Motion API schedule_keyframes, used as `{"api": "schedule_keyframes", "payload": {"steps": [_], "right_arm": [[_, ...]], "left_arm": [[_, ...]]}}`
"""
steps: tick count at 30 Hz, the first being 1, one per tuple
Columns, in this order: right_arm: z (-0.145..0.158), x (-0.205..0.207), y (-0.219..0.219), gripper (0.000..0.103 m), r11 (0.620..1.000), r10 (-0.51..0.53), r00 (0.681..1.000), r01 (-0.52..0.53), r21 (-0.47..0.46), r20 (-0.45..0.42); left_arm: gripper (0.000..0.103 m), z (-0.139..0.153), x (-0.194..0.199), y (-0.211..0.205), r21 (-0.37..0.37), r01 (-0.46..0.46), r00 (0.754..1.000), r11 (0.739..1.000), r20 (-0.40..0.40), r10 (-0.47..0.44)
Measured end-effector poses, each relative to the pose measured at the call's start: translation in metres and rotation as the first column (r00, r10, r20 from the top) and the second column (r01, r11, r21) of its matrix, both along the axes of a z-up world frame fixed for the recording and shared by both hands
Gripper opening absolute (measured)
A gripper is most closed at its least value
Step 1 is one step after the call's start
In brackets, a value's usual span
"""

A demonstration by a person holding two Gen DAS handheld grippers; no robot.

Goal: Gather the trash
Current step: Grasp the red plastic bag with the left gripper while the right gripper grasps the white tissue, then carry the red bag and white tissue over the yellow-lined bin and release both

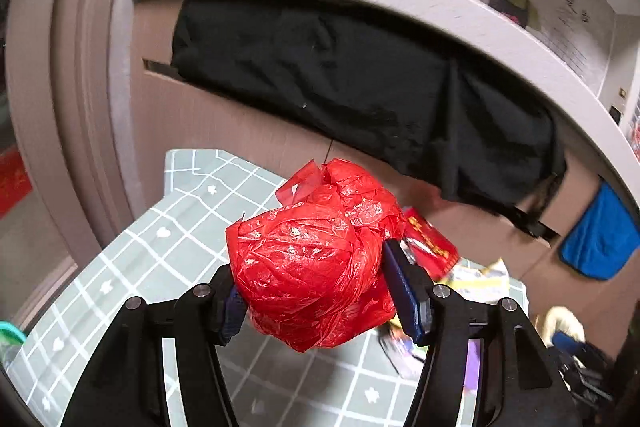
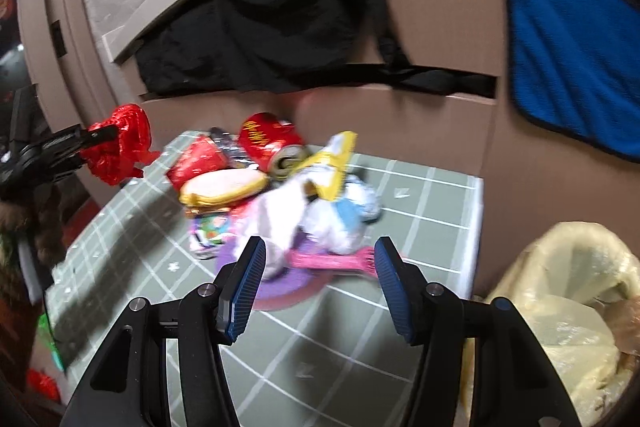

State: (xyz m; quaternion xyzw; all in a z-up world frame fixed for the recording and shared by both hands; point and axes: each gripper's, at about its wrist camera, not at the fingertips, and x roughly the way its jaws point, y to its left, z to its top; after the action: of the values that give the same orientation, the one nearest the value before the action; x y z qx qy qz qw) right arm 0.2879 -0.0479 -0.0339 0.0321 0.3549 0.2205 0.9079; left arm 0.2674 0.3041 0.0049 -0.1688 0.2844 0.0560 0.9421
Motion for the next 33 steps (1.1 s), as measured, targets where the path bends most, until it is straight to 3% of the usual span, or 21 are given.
{"api": "schedule_keyframes", "payload": {"steps": [3, 5, 7, 10, 13, 15, 21, 26, 33], "right_arm": [[0.000, 0.004, 0.016, 0.054, 0.999, 0.036, 0.999, -0.036, 0.040, -0.001], [-0.003, 0.007, 0.029, 0.048, 0.998, 0.055, 0.998, -0.055, 0.041, -0.009], [-0.010, 0.012, 0.042, 0.041, 0.998, 0.064, 0.998, -0.064, 0.002, -0.010], [-0.023, 0.016, 0.058, 0.039, 0.994, 0.077, 0.997, -0.078, -0.082, -0.015], [-0.038, 0.022, 0.069, 0.022, 0.981, 0.088, 0.995, -0.096, -0.169, -0.054], [-0.039, 0.024, 0.066, 0.021, 0.983, 0.101, 0.992, -0.111, -0.146, -0.070], [0.016, -0.003, 0.044, 0.021, 0.987, 0.136, 0.988, -0.130, -0.091, 0.067], [0.059, -0.024, -0.001, 0.021, 0.993, 0.112, 0.978, -0.105, -0.050, 0.175], [0.106, -0.054, -0.084, 0.021, 0.998, 0.004, 0.951, 0.014, -0.055, 0.311]], "left_arm": [[0.061, -0.003, -0.020, -0.010, -0.013, 0.007, 1.000, 1.000, -0.014, -0.007], [0.061, -0.008, -0.031, -0.017, -0.010, 0.009, 1.000, 1.000, -0.022, -0.009], [0.061, -0.014, -0.041, -0.026, 0.004, 0.015, 0.999, 1.000, -0.035, -0.015], [0.061, -0.021, -0.047, -0.031, -0.006, 0.028, 0.999, 1.000, -0.045, -0.028], [0.061, -0.019, -0.053, -0.037, -0.025, 0.034, 0.998, 0.999, -0.044, -0.035], [0.061, -0.013, -0.056, -0.044, -0.016, 0.042, 0.999, 0.999, -0.027, -0.042], [0.061, 0.022, -0.062, -0.080, 0.048, 0.076, 0.995, 0.996, 0.058, -0.078], [0.061, 0.051, -0.062, -0.132, 0.086, 0.121, 0.983, 0.989, 0.131, -0.131], [0.061, 0.074, -0.047, -0.226, 0.126, 0.258, 0.941, 0.958, 0.194, -0.279]]}}
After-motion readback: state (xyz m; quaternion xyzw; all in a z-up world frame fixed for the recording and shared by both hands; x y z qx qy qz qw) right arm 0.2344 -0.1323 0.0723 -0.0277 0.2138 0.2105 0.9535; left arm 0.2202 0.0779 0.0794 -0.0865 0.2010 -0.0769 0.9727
